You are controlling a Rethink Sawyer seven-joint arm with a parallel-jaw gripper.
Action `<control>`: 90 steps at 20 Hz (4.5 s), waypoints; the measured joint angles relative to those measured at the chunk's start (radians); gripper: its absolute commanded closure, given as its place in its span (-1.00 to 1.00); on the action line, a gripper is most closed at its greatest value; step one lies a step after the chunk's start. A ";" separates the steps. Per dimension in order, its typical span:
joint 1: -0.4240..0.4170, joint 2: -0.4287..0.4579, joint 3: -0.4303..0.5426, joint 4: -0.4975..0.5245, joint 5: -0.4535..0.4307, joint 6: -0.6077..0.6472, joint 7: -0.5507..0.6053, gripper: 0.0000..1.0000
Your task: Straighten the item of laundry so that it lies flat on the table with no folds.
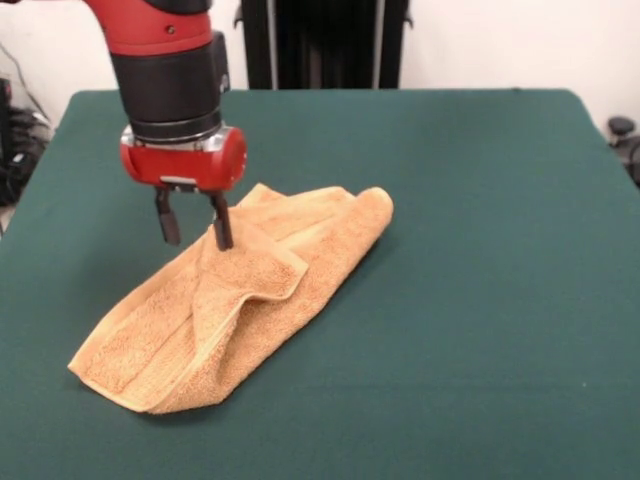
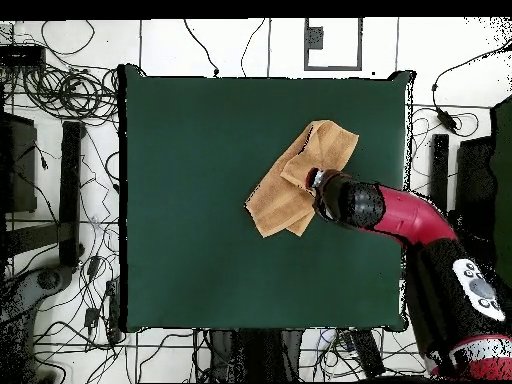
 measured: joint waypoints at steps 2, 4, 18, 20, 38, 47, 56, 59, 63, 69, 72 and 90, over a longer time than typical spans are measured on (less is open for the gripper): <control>0.010 0.002 0.001 0.000 0.004 0.000 0.000 -1.00; 0.019 0.003 0.004 0.001 0.008 0.000 0.000 -1.00; 0.099 0.007 0.014 0.008 0.086 -0.040 0.000 -1.00; 0.111 0.007 0.014 0.008 0.095 -0.045 0.000 -1.00; 0.121 0.017 0.011 -0.012 0.102 0.036 0.000 -1.00; 0.176 0.033 -0.024 -0.057 0.102 0.287 0.000 -1.00; 0.236 0.034 -0.066 -0.103 0.025 0.325 0.000 -1.00; 0.246 0.034 -0.083 -0.111 0.004 0.325 0.000 -1.00; 0.248 0.034 -0.095 -0.119 -0.019 0.325 0.000 -1.00; 0.248 0.035 -0.118 -0.135 -0.052 0.325 0.000 -1.00; 0.249 0.035 -0.134 -0.143 -0.060 0.325 0.000 -1.00; 0.260 0.035 -0.148 -0.151 -0.060 0.325 0.000 -1.00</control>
